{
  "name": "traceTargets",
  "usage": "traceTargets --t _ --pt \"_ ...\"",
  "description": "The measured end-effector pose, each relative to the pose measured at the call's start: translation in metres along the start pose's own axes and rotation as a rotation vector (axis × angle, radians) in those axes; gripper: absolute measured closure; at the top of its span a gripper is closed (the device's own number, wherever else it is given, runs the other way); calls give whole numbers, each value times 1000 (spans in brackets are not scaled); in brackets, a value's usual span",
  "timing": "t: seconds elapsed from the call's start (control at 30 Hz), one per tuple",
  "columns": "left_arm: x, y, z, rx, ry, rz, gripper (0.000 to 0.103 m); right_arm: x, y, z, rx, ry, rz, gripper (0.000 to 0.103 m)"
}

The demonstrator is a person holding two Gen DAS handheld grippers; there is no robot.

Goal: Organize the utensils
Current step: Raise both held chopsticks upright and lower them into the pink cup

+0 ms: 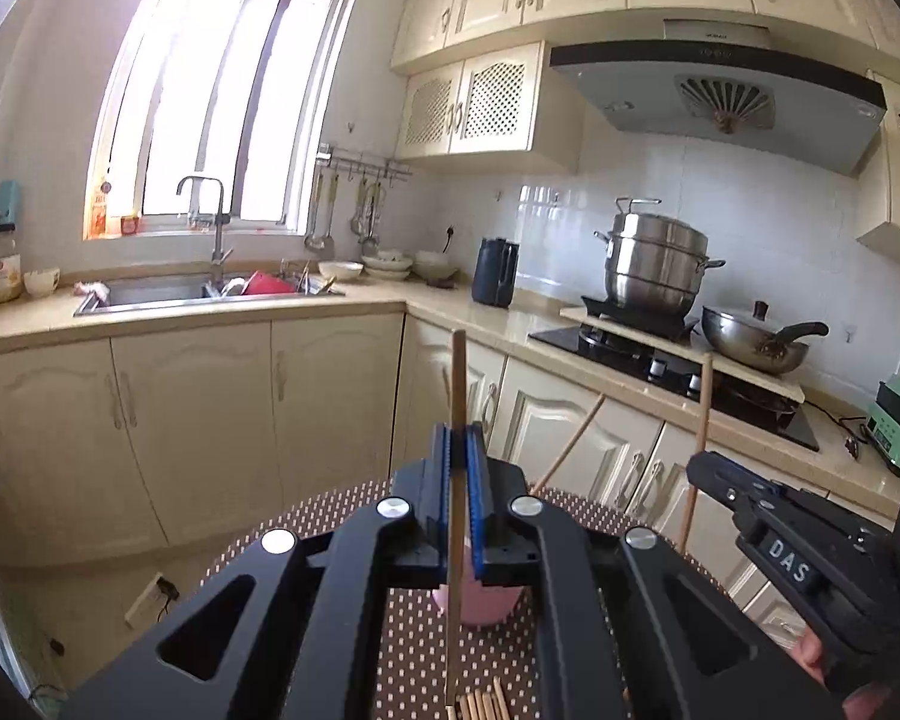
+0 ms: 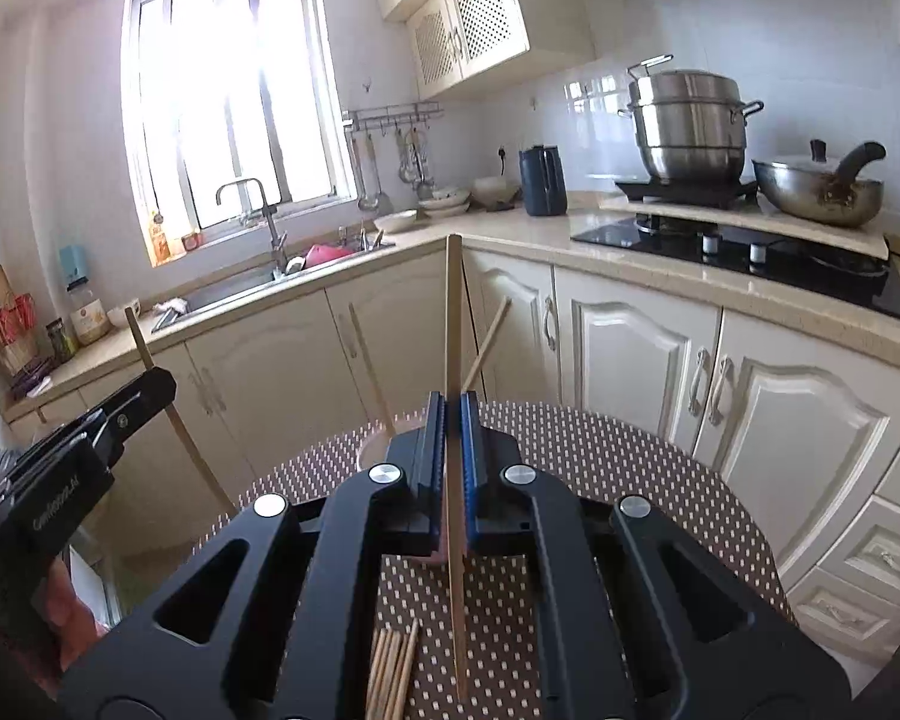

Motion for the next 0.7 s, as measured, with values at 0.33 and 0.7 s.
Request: traceTargets --t 0.33,0.7 --pt "-45 -13 -22 12 -30 -104 97 -49 -25 1 17 2 -124 98" --pt "-81 -37 -31 39 7 -169 97 -71 -60 6 -20 3 -190 98"
Point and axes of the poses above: each gripper's, at about its wrist camera, not at the fingertips, and y roughly against the way its jaws point, z to its left, x to its underside, the point moved 1 cm from there along -y, roughly the way its jaws point, and after that the axes turned 8 degrees about -x, right-handed, at the moved point
